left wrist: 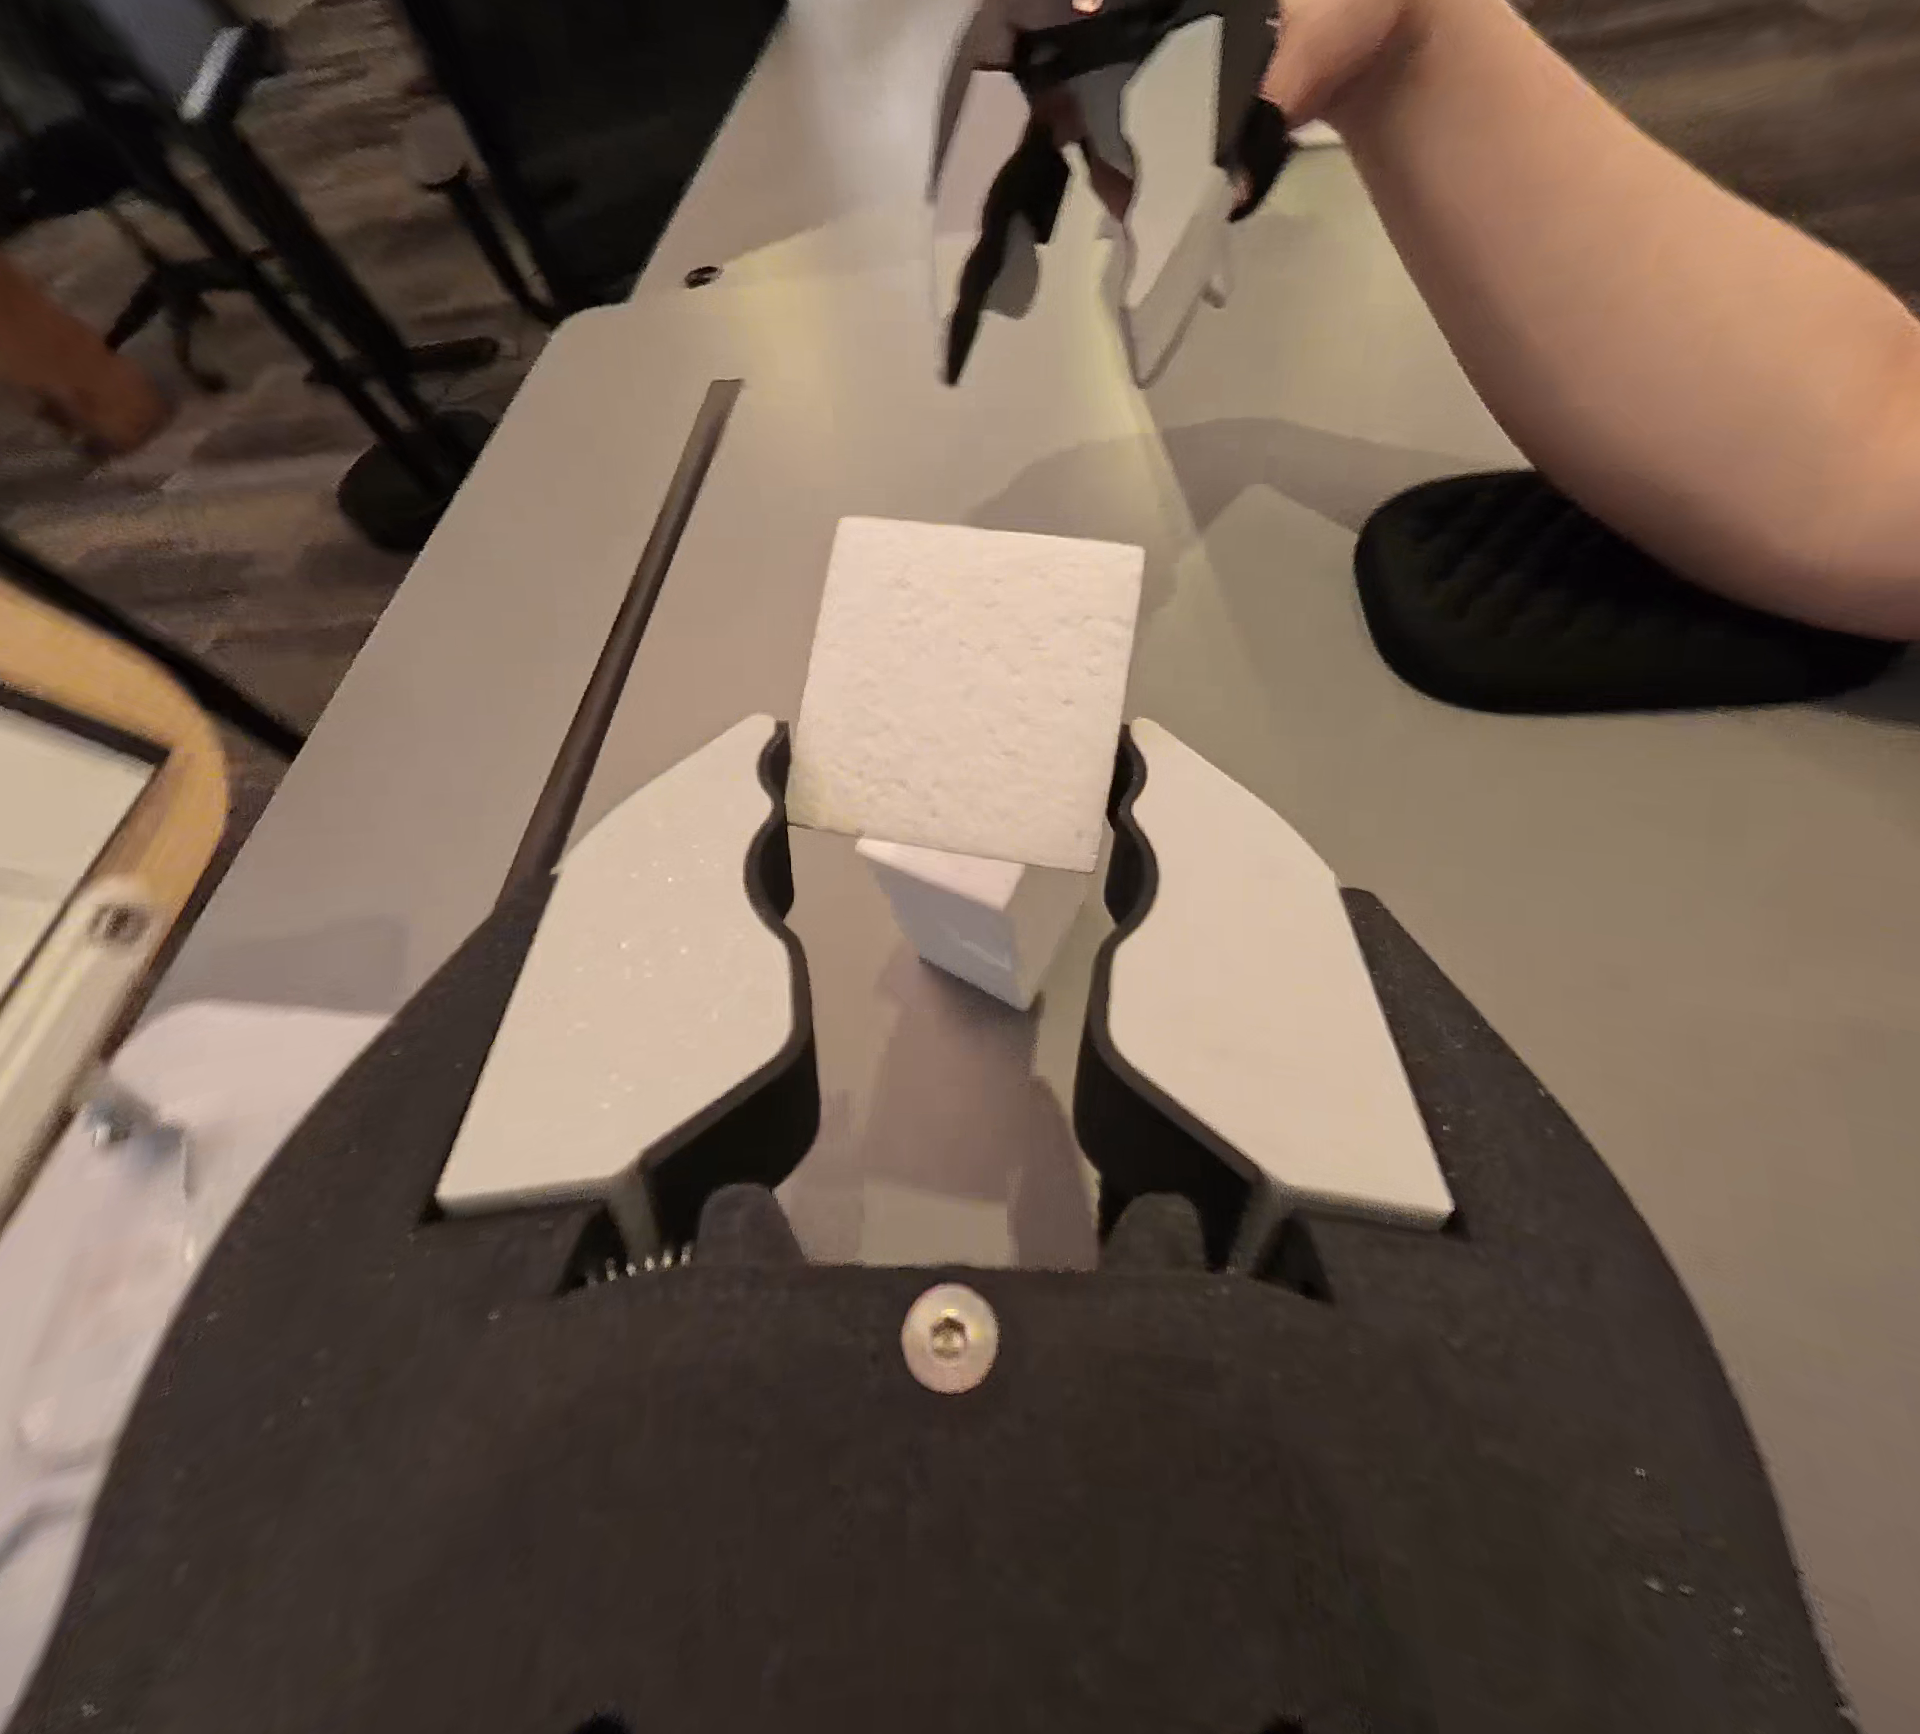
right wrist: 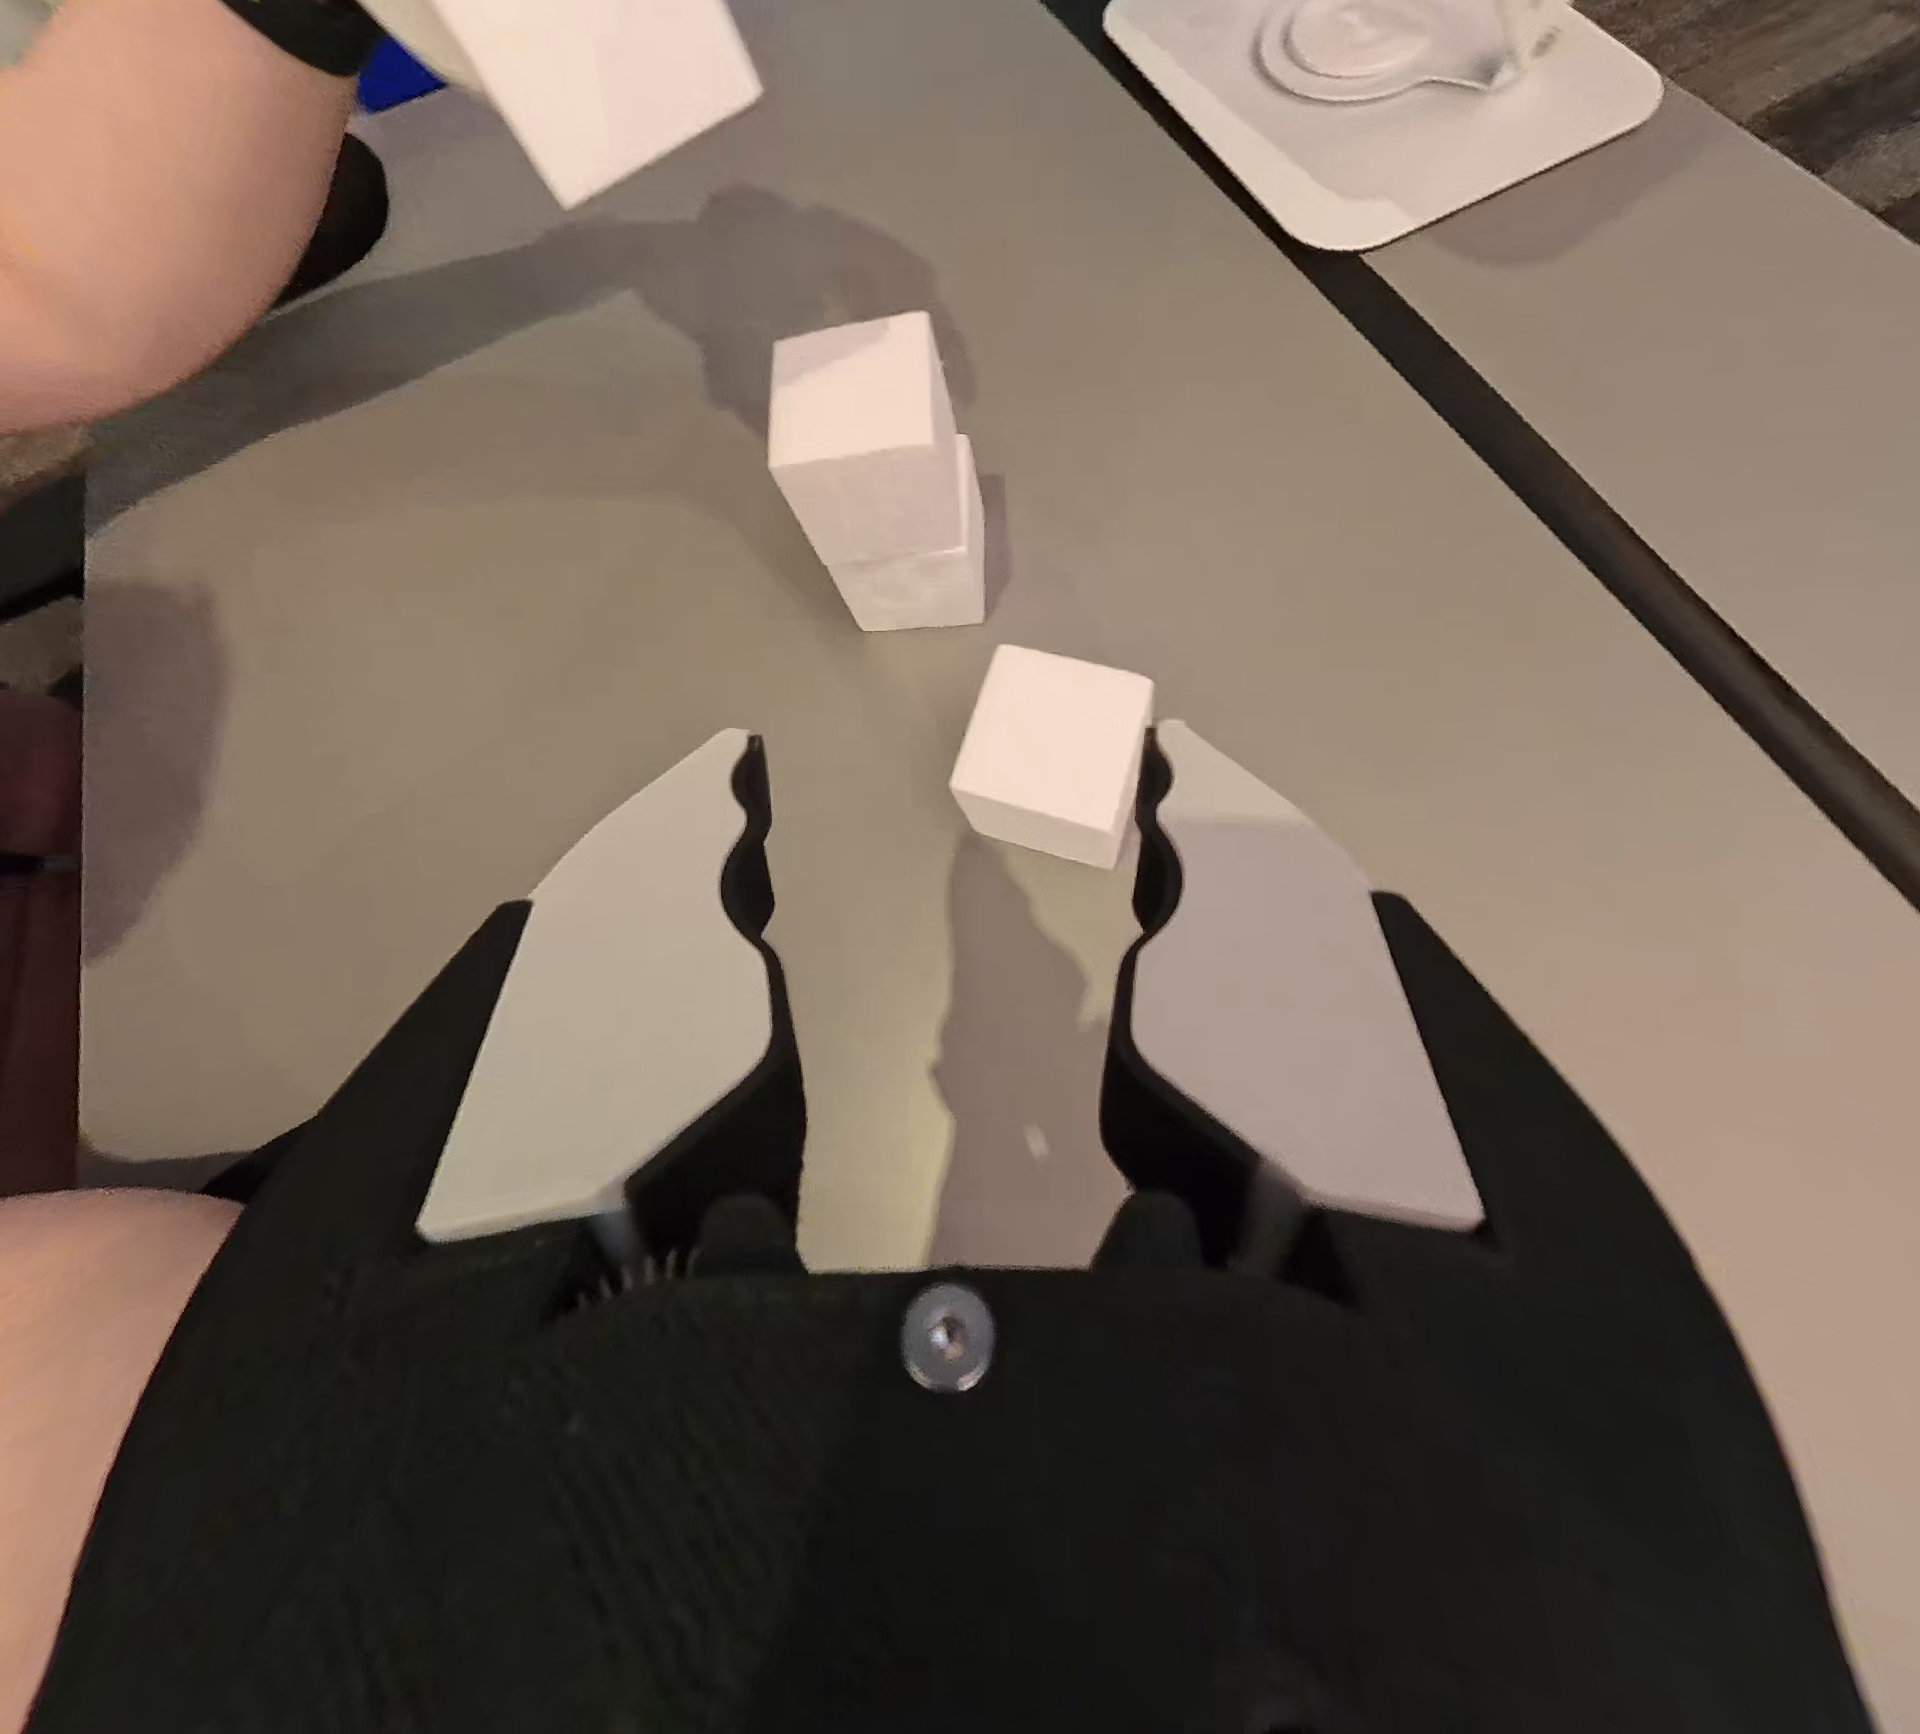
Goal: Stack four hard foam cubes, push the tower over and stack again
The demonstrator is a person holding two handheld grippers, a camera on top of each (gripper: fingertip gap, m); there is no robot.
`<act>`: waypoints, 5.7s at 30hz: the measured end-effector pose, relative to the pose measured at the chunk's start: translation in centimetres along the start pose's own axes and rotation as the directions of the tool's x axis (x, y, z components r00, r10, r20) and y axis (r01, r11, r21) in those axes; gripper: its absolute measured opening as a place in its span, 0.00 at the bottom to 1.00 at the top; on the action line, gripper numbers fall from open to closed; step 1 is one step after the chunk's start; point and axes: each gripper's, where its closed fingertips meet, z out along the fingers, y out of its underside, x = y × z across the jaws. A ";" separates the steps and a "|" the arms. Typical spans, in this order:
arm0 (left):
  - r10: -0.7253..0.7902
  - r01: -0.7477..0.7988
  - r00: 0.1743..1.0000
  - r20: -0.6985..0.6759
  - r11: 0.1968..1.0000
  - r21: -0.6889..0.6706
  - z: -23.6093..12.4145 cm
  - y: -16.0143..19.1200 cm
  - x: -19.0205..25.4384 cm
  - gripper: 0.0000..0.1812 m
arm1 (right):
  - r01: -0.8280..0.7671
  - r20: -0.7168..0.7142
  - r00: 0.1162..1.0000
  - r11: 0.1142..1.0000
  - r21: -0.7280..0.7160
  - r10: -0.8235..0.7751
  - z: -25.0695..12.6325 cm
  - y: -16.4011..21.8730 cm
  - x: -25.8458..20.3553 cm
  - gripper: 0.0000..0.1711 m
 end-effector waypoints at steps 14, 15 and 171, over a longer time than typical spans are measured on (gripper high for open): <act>0.060 -0.127 0.973 -0.222 0.946 -0.298 4.4 3.3 -0.9 0.32 | 0.006 0.064 0.998 0.999 -0.042 -0.003 1.3 0.8 -0.1 0.40; 0.060 -0.128 0.975 -0.214 0.940 -0.315 4.5 3.7 -1.0 0.32 | 0.002 0.068 0.998 0.999 -0.044 0.001 1.4 0.9 0.0 0.40; -0.380 0.278 0.165 0.910 0.903 0.326 -30.2 6.6 -11.0 0.41 | -0.149 -0.534 0.838 0.897 -0.416 -0.109 12.3 -5.4 -1.8 0.00</act>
